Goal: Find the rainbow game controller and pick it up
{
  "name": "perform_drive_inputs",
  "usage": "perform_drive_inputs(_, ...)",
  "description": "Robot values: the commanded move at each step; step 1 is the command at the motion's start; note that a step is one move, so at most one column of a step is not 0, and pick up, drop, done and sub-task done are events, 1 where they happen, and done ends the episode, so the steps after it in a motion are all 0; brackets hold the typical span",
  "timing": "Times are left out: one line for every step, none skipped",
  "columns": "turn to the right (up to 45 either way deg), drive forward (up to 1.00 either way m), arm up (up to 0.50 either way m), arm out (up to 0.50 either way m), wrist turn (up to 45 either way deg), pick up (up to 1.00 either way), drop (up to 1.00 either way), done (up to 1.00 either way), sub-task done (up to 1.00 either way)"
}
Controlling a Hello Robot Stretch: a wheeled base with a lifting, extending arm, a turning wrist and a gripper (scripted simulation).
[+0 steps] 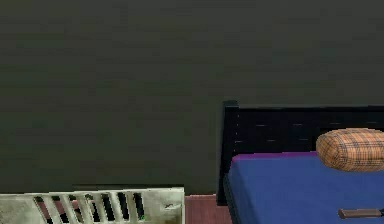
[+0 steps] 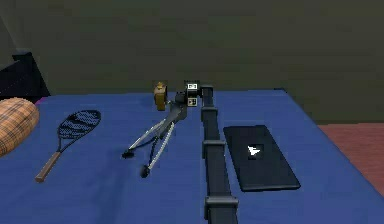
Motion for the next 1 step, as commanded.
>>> perform_drive_inputs(0.0, 0.00, 0.00, 0.00, 45.0, 0.00, 0.00, 0.00, 0.00)
